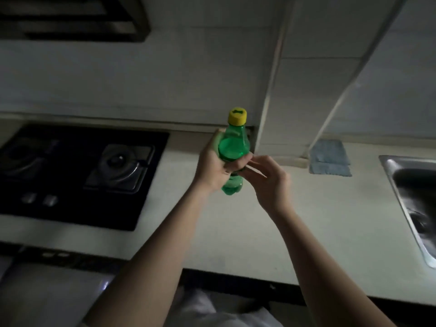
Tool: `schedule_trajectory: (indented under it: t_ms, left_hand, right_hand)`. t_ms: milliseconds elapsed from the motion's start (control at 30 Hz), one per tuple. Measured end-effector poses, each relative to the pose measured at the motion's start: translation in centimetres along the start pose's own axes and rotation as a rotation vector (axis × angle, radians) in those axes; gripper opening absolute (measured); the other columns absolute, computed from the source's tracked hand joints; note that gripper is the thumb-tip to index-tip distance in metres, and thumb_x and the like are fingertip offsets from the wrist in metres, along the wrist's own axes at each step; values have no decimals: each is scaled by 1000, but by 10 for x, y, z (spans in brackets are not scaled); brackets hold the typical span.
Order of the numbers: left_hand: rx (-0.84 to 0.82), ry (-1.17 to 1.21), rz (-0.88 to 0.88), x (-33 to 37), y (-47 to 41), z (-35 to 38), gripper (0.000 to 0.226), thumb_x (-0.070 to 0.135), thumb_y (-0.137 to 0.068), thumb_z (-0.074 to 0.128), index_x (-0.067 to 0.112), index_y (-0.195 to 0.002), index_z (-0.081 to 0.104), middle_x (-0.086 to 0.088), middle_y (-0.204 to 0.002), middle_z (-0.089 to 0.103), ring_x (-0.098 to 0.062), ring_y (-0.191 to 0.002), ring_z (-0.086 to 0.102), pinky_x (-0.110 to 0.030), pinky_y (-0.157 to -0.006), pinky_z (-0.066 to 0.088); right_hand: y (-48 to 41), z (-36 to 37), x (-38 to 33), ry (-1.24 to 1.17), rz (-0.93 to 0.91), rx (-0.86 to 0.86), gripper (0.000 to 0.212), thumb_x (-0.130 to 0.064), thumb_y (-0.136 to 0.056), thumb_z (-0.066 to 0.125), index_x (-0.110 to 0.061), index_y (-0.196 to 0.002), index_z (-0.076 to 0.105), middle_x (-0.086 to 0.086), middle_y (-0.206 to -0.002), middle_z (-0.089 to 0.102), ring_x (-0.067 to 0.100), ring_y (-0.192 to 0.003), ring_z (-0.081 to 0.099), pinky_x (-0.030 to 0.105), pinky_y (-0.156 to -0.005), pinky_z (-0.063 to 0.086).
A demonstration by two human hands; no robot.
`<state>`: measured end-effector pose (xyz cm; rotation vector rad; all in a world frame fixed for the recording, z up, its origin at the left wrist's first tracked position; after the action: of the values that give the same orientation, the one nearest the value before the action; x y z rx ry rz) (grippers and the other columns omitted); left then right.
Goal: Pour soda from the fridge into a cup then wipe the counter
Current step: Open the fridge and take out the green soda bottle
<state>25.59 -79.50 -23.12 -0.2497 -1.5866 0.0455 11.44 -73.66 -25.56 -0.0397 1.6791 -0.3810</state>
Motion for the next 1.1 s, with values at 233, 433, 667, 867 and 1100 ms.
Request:
schedule_trajectory:
  t_ms: [233, 433, 667, 867, 1100]
  left_hand:
    - [85, -71, -76, -51, 0, -18, 50, 34, -60, 86, 23, -102, 62, 1, -91, 71, -16, -84, 67, -28, -76, 55]
    - [33, -59, -111, -86, -12, -10, 55, 18, -64, 90, 14, -111, 62, -4, -95, 69, -6, -82, 61, -12, -73, 47]
    - [-39, -112, -200, -118, -18, 2, 60, 23, -61, 91, 21, -114, 61, 3, -96, 67, -12, -89, 63, -30, -81, 55]
    - [-21, -169, -257, -132, -23, 9, 61, 25, -59, 91, 27, -112, 61, 0, -97, 68, -20, -92, 66, -36, -77, 58]
    - [-93, -290, -238, -138, -20, 13, 55, 25, -64, 90, 24, -109, 59, 6, -95, 68, -1, -85, 62, -5, -69, 45]
  right_hand:
    - [-5, 23, 37, 126, 60, 9, 26, -3, -77, 80, -10, -101, 70, -7, -96, 75, 5, -94, 71, 17, -79, 53]
    - [-6, 21, 70, 280, 106, 84, 30, -17, -77, 81, -18, -103, 68, -7, -99, 75, 8, -96, 71, 30, -82, 57]
    - [-4, 17, 97, 365, 142, 78, 32, -4, -78, 79, -8, -107, 66, 0, -102, 74, 4, -96, 71, 27, -83, 58]
    - [-10, 12, 114, 422, 146, 73, 32, -3, -78, 78, -5, -108, 66, -1, -102, 72, -11, -92, 66, 15, -80, 55]
    - [-7, 12, 128, 451, 161, 4, 33, -3, -78, 77, -7, -109, 65, -2, -102, 71, 4, -91, 69, 13, -81, 54]
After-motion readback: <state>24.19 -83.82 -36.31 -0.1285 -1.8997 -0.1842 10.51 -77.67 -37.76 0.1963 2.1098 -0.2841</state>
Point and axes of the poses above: each hand's wrist, its own y-axis away from the middle knuckle, its own z-axis out of the palm, x = y × z, the point moved 8 cm from there along -y, towards the middle knuckle
